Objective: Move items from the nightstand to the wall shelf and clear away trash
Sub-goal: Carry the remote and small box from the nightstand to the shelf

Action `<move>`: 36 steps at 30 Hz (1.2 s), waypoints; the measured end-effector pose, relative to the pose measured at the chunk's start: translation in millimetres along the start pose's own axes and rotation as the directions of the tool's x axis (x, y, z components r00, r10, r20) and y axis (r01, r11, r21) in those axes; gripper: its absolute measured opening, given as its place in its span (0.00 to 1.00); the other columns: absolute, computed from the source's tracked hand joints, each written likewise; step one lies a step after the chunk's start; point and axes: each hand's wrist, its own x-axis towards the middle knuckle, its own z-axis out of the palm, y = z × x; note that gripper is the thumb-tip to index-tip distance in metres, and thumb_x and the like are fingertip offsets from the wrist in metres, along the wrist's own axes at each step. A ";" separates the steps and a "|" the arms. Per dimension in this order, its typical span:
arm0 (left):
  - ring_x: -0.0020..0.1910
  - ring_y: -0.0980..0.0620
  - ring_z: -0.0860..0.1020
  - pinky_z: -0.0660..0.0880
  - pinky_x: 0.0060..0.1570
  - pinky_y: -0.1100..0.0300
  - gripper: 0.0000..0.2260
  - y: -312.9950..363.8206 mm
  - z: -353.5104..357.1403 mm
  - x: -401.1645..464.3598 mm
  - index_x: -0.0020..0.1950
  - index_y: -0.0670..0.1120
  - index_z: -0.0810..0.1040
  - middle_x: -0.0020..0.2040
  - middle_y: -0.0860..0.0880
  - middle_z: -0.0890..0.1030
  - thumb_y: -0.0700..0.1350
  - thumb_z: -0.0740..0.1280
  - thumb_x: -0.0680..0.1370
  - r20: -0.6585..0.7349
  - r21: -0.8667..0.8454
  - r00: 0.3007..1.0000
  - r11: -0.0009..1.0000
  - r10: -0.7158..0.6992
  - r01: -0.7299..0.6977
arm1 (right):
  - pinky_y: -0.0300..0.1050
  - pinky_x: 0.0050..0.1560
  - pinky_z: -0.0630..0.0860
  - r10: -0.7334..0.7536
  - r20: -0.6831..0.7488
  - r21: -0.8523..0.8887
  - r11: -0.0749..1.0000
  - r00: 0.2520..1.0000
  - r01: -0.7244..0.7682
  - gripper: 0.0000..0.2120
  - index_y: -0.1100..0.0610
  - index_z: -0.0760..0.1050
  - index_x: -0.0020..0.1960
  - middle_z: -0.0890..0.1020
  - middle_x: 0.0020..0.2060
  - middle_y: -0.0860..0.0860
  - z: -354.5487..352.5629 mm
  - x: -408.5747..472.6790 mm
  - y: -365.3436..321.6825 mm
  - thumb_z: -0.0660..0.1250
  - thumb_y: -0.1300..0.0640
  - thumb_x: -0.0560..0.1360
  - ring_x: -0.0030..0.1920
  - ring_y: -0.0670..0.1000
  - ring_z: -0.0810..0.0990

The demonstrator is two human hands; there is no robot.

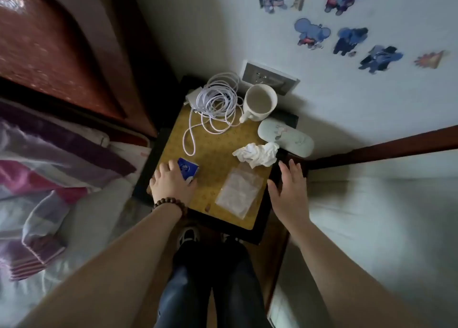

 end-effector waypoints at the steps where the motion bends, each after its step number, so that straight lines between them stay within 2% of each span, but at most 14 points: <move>1: 0.60 0.42 0.70 0.67 0.60 0.46 0.29 2.7 -0.7 -8.5 0.65 0.44 0.66 0.60 0.43 0.72 0.58 0.68 0.72 -0.005 -0.029 1.000 0.999 0.013 -0.013 | 0.57 0.74 0.49 -0.010 -0.051 -0.003 1.000 0.999 0.009 0.27 0.56 0.58 0.75 0.56 0.76 0.56 -5.9 8.0 3.2 0.60 0.50 0.79 0.76 0.54 0.48; 5: 0.58 0.43 0.71 0.68 0.58 0.47 0.28 16.9 4.0 -40.7 0.65 0.45 0.67 0.58 0.45 0.73 0.59 0.67 0.72 -0.055 -0.049 0.986 0.986 0.157 -0.160 | 0.60 0.73 0.51 -0.044 -0.112 -0.072 0.997 0.993 0.036 0.31 0.58 0.58 0.74 0.58 0.75 0.60 -35.5 55.5 18.7 0.66 0.50 0.76 0.75 0.58 0.52; 7: 0.58 0.44 0.71 0.69 0.58 0.47 0.30 23.6 -1.0 -42.5 0.67 0.45 0.66 0.58 0.45 0.73 0.60 0.67 0.72 -0.066 -0.051 0.980 0.981 0.185 -0.189 | 0.59 0.73 0.49 -0.087 -0.072 -0.151 0.986 0.994 0.075 0.36 0.56 0.55 0.75 0.54 0.76 0.59 -43.6 80.7 26.1 0.67 0.48 0.74 0.76 0.58 0.49; 10: 0.57 0.43 0.72 0.70 0.57 0.47 0.31 36.1 -1.7 -37.7 0.67 0.44 0.66 0.57 0.44 0.73 0.61 0.67 0.72 -0.088 -0.051 0.973 0.975 0.213 -0.218 | 0.59 0.73 0.48 -0.163 0.071 -0.236 0.956 0.984 0.175 0.43 0.52 0.49 0.77 0.48 0.77 0.57 -46.8 115.3 34.0 0.70 0.43 0.71 0.76 0.58 0.46; 13: 0.57 0.43 0.72 0.71 0.57 0.46 0.31 46.5 -0.2 -32.9 0.68 0.44 0.66 0.58 0.44 0.73 0.60 0.68 0.71 -0.100 -0.074 0.969 0.970 0.224 -0.231 | 0.58 0.73 0.53 -0.190 0.124 -0.204 0.956 0.974 0.213 0.43 0.52 0.50 0.77 0.53 0.76 0.56 -38.4 131.7 35.4 0.70 0.43 0.70 0.75 0.57 0.51; 16: 0.57 0.43 0.72 0.71 0.56 0.46 0.32 55.3 1.5 -29.4 0.68 0.44 0.66 0.58 0.44 0.73 0.60 0.68 0.71 -0.117 -0.100 0.971 0.970 0.210 -0.221 | 0.57 0.66 0.64 -0.196 0.044 -0.136 0.970 0.980 0.200 0.38 0.54 0.59 0.74 0.67 0.70 0.55 -34.5 134.6 35.7 0.71 0.44 0.70 0.67 0.59 0.66; 18: 0.58 0.42 0.72 0.71 0.56 0.46 0.32 60.4 1.3 -29.8 0.67 0.44 0.66 0.58 0.43 0.73 0.61 0.68 0.71 -0.128 -0.110 0.970 0.969 0.209 -0.223 | 0.57 0.62 0.68 -0.185 0.010 -0.118 0.976 0.983 0.185 0.36 0.54 0.61 0.72 0.71 0.66 0.55 -35.3 131.6 35.4 0.71 0.44 0.70 0.63 0.59 0.69; 21: 0.57 0.42 0.72 0.72 0.56 0.46 0.32 65.3 -6.0 -31.8 0.67 0.44 0.66 0.58 0.43 0.73 0.61 0.68 0.71 -0.154 -0.126 0.967 0.966 0.204 -0.224 | 0.56 0.60 0.69 -0.132 -0.062 -0.081 0.989 0.989 0.126 0.35 0.56 0.63 0.71 0.73 0.62 0.56 -45.1 122.9 34.4 0.72 0.44 0.70 0.62 0.59 0.69; 25: 0.56 0.43 0.72 0.72 0.55 0.44 0.31 70.3 -32.8 -38.0 0.66 0.45 0.65 0.57 0.43 0.72 0.60 0.69 0.70 -0.204 -0.146 0.962 0.966 0.183 -0.215 | 0.55 0.58 0.72 -0.074 -0.186 0.057 0.995 0.980 0.086 0.35 0.58 0.66 0.69 0.74 0.60 0.56 -77.9 97.5 23.8 0.72 0.43 0.68 0.60 0.57 0.71; 30: 0.56 0.42 0.71 0.72 0.55 0.45 0.30 69.9 -86.9 -58.5 0.67 0.44 0.66 0.58 0.42 0.72 0.57 0.69 0.71 -0.291 -0.218 0.948 0.956 0.127 -0.195 | 0.51 0.52 0.76 -0.140 -0.293 0.086 0.981 0.946 0.172 0.33 0.58 0.68 0.65 0.75 0.54 0.54 -127.9 50.7 -18.6 0.71 0.39 0.68 0.55 0.54 0.74; 36: 0.57 0.41 0.72 0.72 0.55 0.43 0.31 42.9 -149.1 -90.2 0.67 0.42 0.67 0.58 0.43 0.73 0.58 0.69 0.71 -0.447 -0.296 0.895 0.946 -0.015 -0.132 | 0.46 0.50 0.75 -0.289 -0.270 0.134 0.933 0.918 0.333 0.34 0.56 0.66 0.66 0.74 0.56 0.52 -156.0 13.1 -88.2 0.69 0.38 0.67 0.55 0.51 0.72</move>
